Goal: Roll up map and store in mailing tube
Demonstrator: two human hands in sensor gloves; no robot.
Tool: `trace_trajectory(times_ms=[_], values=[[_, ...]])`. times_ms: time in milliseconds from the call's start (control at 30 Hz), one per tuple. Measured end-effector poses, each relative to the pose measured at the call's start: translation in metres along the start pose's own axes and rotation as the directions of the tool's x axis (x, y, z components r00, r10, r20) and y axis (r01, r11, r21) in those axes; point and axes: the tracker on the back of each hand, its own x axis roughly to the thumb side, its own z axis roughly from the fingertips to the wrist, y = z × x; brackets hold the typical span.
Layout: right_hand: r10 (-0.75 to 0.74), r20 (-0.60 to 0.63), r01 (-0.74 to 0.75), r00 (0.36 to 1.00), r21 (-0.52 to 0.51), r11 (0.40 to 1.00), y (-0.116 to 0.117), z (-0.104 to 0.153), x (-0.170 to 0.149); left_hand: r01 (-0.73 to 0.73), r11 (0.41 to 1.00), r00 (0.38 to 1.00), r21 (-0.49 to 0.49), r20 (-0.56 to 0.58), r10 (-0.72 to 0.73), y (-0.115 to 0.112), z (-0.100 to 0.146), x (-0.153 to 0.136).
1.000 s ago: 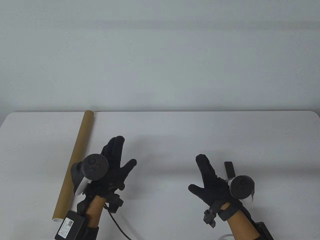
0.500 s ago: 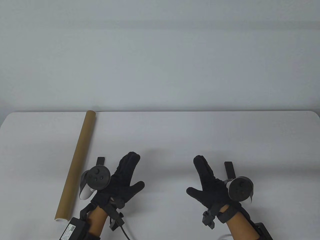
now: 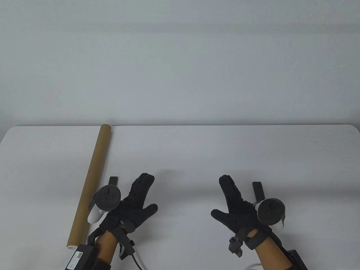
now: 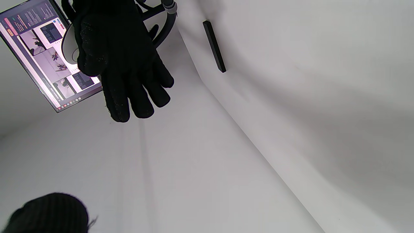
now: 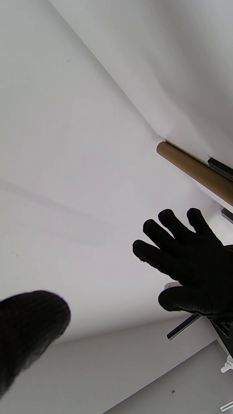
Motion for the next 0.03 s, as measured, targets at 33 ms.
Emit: trace_trajectory(times_ms=[33], values=[[0.001,0.001,-0.001,1.000,0.001,1.000,0.0001,0.0000,0.0002,0.002,1.000,1.000,-0.005,0.003,-0.002,-0.0002,0.0001,0.0011]])
